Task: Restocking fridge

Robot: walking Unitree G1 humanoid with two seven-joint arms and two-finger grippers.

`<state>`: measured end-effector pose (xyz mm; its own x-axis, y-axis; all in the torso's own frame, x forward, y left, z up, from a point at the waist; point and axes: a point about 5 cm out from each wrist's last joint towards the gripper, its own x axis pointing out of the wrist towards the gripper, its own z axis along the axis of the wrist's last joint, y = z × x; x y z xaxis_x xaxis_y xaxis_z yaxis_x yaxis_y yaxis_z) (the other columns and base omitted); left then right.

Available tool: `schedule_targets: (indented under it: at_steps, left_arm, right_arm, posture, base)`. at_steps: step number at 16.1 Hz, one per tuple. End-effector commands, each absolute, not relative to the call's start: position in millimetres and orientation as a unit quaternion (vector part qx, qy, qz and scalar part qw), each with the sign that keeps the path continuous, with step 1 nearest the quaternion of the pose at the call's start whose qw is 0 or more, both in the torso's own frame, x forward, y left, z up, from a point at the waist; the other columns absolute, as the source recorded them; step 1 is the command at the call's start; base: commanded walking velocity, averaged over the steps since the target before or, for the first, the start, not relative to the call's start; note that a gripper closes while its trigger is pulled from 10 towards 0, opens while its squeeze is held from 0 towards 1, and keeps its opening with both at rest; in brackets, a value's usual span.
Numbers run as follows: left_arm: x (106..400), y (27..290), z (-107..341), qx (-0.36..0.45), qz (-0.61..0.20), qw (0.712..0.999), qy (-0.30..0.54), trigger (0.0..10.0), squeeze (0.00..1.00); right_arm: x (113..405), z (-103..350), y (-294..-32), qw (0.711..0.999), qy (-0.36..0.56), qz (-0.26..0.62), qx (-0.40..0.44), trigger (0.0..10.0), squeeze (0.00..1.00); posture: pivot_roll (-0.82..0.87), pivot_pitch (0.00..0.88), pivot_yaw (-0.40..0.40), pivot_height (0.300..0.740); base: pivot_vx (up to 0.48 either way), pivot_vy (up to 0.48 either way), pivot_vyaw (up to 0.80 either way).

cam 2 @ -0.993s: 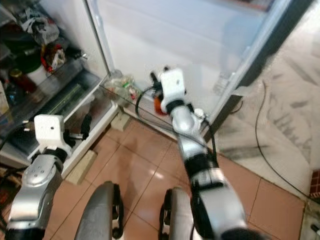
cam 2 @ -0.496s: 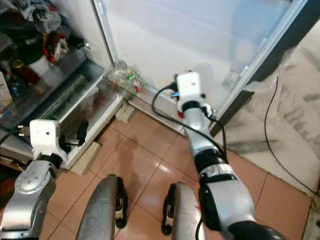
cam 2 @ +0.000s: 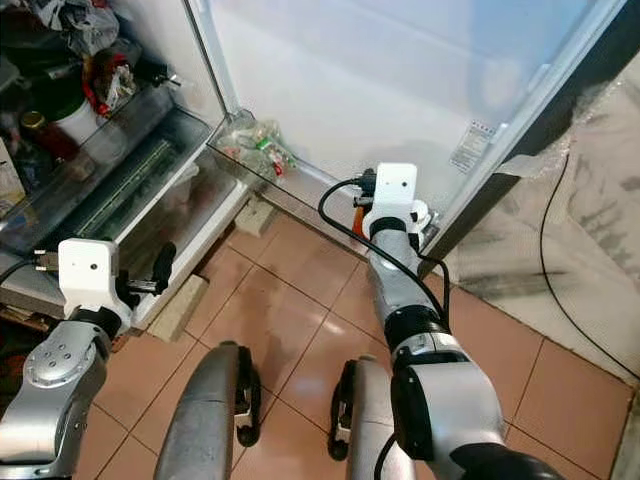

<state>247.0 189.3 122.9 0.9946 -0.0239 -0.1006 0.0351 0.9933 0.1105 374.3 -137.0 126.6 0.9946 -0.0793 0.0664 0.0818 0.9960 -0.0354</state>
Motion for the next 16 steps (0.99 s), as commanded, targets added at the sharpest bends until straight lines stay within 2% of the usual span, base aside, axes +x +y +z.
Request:
schedule_targets:
  at_steps: [1,3,9,13,16]
  left_arm:
    - [244.7,192.8,119.6,0.064,-0.015,0.996,0.063,10.0,0.0]
    - [247.2,192.4,118.9,0.065,-0.016,0.996,0.065,10.0,0.0]
    - [258.8,191.6,119.1,0.068,-0.015,0.996,0.059,10.0,0.0]
    - [269.1,191.7,120.4,0.076,-0.011,0.996,0.044,10.0,0.0]
    - [272.4,188.6,118.6,0.07,-0.005,0.997,0.04,10.0,0.0]
  right_arm:
    - [372.8,118.1,-144.2,0.998,-0.008,-0.062,-0.02,10.0,0.12]
    - [373.3,117.1,-146.2,0.998,-0.001,-0.067,-0.021,10.0,0.98]
    - [378.3,128.3,-148.4,0.998,-0.018,-0.061,0.001,10.0,1.0]
    - [380.4,154.5,-146.9,0.995,-0.096,-0.022,-0.03,10.0,1.0]
    - [379.1,156.7,-146.8,0.994,-0.106,0.0,-0.041,10.0,1.0]
  posture:
    - [0.25,0.313,0.031,0.666]
    - [0.25,0.304,0.031,0.666]
    - [0.23,0.261,0.023,0.666]
    - [0.22,0.226,0.008,0.666]
    - [0.2,0.212,-0.014,0.666]
  base:
    - [0.0,0.0,0.0]
    - [0.0,0.0,0.0]
    - [0.0,0.0,0.0]
    - [0.0,0.0,0.0]
    - [0.0,0.0,0.0]
